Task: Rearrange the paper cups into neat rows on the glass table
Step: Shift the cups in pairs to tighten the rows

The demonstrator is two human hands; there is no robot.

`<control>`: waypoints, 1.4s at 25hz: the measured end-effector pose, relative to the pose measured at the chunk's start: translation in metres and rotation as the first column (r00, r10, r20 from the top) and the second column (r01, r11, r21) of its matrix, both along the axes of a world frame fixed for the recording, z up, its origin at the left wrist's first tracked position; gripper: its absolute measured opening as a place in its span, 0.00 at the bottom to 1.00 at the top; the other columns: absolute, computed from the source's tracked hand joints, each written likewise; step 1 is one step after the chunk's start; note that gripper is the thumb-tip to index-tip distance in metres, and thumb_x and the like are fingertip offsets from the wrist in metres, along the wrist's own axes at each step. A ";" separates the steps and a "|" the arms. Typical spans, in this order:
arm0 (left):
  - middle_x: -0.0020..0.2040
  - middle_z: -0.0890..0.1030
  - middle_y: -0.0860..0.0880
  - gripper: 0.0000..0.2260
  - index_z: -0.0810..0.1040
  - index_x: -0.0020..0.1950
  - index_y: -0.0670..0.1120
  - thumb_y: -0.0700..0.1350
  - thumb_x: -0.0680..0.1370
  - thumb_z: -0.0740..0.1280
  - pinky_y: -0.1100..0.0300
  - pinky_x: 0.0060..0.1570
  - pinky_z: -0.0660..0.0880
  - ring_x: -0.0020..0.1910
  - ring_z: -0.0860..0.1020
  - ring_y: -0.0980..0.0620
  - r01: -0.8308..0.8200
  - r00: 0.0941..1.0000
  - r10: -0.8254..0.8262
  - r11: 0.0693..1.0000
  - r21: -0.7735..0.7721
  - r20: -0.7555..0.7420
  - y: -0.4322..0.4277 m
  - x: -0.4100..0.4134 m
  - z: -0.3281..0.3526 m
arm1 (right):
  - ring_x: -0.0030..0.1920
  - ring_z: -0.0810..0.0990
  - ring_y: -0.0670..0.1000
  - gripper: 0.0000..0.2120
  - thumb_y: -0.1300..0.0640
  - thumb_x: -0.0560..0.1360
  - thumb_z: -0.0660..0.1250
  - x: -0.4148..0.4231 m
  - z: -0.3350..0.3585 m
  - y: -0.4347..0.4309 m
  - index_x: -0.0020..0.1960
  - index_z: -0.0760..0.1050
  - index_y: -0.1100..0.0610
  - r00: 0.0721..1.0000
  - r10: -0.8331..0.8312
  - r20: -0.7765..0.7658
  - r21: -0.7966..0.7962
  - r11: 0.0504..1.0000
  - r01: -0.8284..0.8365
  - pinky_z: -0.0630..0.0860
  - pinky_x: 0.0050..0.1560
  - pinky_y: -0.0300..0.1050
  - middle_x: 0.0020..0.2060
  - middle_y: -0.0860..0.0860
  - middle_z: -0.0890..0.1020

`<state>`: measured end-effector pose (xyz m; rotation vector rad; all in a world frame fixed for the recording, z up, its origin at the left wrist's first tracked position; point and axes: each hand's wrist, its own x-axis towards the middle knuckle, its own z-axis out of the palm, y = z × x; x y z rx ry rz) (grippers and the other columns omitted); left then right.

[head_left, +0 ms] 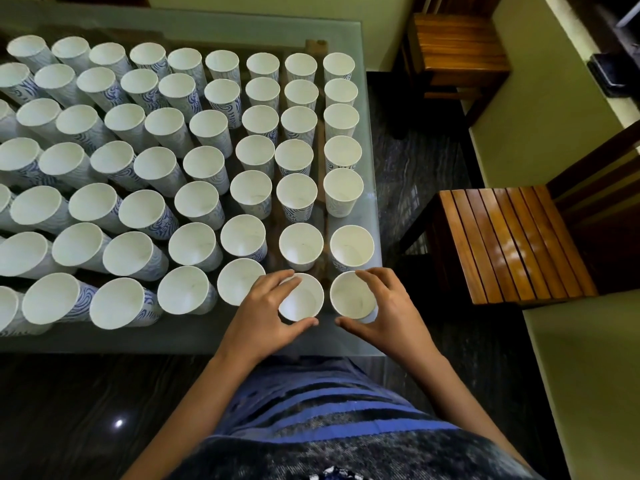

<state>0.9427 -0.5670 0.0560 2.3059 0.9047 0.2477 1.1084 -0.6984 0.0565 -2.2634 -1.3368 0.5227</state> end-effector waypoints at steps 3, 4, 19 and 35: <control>0.61 0.76 0.46 0.29 0.77 0.61 0.43 0.49 0.63 0.78 0.60 0.60 0.66 0.61 0.73 0.48 0.001 1.000 -0.001 1.000 0.001 0.006 0.001 0.002 -0.003 | 0.61 0.70 0.50 0.37 0.44 0.65 0.74 -0.001 -0.001 0.003 0.69 0.65 0.54 0.999 0.006 0.038 -0.026 1.000 -0.005 0.72 0.57 0.42 0.63 0.51 0.69; 0.61 0.76 0.46 0.29 0.77 0.61 0.43 0.49 0.63 0.78 0.59 0.60 0.66 0.60 0.73 0.47 -0.001 1.000 0.001 1.000 0.003 0.007 0.000 0.002 -0.003 | 0.61 0.70 0.50 0.37 0.45 0.65 0.74 -0.001 -0.001 0.002 0.69 0.64 0.54 0.999 0.010 0.040 -0.031 0.999 -0.009 0.72 0.56 0.42 0.63 0.51 0.69; 0.57 0.79 0.43 0.21 0.79 0.57 0.40 0.44 0.66 0.76 0.56 0.57 0.69 0.57 0.76 0.43 -0.166 0.985 0.162 0.983 0.083 0.052 0.013 -0.036 0.010 | 0.61 0.72 0.55 0.28 0.53 0.68 0.74 -0.029 0.023 0.026 0.64 0.72 0.60 0.992 0.127 -0.006 0.133 0.983 -0.125 0.70 0.58 0.42 0.60 0.57 0.73; 0.63 0.73 0.40 0.29 0.74 0.63 0.39 0.46 0.65 0.77 0.50 0.62 0.68 0.62 0.71 0.41 0.190 0.979 -0.185 0.981 0.050 -0.081 0.127 -0.136 -0.008 | 0.61 0.71 0.62 0.29 0.55 0.65 0.76 -0.147 0.012 0.131 0.63 0.71 0.64 0.988 -0.154 0.008 -0.033 0.987 0.154 0.67 0.60 0.51 0.59 0.62 0.73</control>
